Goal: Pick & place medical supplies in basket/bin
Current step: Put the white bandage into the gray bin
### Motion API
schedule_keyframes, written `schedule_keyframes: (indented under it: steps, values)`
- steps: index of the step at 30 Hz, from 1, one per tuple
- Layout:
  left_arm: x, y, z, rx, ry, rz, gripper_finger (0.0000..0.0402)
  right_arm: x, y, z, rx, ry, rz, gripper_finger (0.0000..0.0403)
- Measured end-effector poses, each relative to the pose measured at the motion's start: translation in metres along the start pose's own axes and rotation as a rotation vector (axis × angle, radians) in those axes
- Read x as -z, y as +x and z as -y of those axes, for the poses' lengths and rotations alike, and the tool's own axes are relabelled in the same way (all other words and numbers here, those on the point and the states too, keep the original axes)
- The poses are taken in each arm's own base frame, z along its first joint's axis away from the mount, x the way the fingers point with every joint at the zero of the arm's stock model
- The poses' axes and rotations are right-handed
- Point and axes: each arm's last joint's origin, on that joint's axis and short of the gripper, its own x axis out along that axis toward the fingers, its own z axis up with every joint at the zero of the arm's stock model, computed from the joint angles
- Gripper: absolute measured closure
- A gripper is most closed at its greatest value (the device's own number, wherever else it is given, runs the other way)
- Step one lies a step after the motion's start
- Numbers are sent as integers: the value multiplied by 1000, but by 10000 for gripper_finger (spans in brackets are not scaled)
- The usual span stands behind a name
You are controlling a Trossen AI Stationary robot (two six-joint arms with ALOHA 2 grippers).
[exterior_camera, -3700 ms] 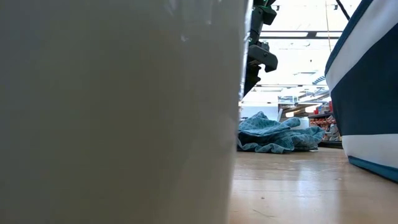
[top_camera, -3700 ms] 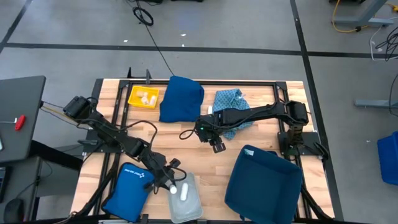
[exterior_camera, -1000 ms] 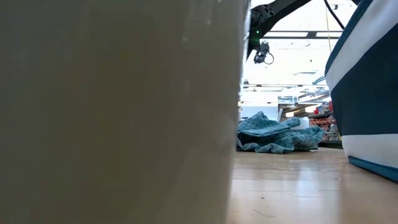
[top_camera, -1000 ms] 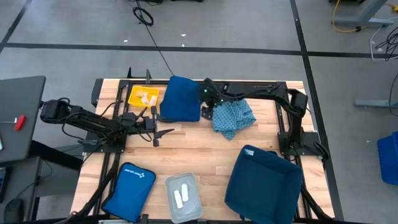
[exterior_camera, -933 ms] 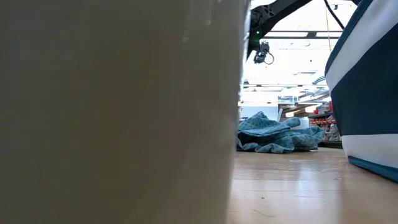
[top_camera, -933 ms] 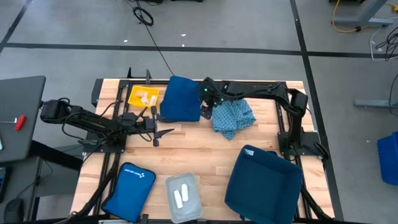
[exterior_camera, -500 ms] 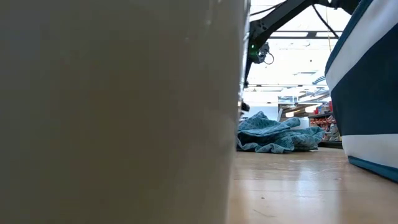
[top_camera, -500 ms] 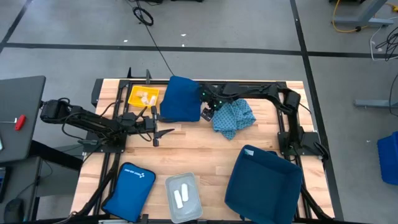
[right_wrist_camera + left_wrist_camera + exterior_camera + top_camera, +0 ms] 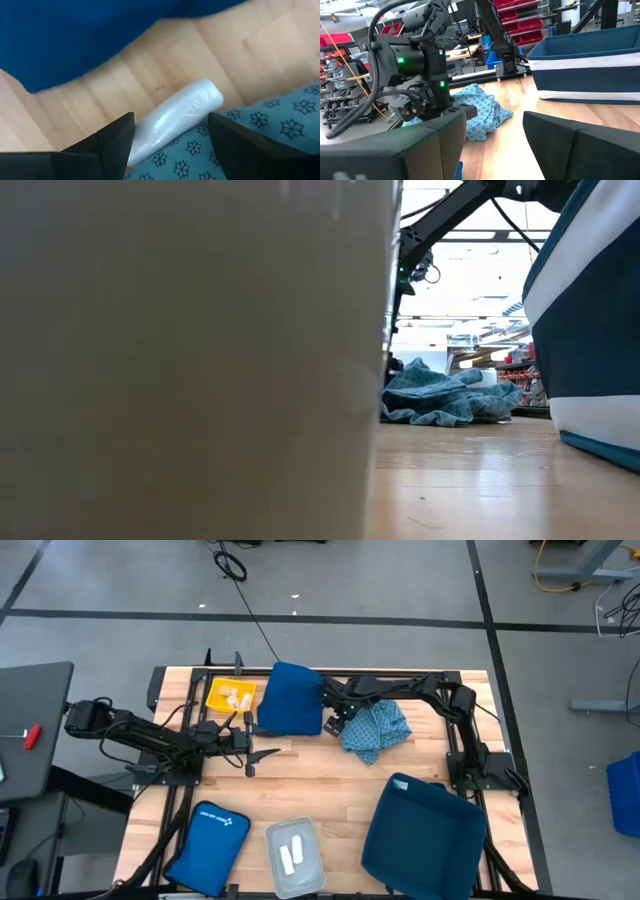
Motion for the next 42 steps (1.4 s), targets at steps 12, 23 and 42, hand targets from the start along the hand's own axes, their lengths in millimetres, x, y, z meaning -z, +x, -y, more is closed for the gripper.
schedule_keyframes:
  steps: [12,23,42]
  values:
    - [0,0,0,-4,4,-2,200,1,11,-20,-8,-152,22,238]
    - [1,0,0,-3,4,-6,200,9,9,-52,12,-303,40,377]
    - [5,0,1,9,-7,-52,200,32,-20,-133,-56,-576,186,377]
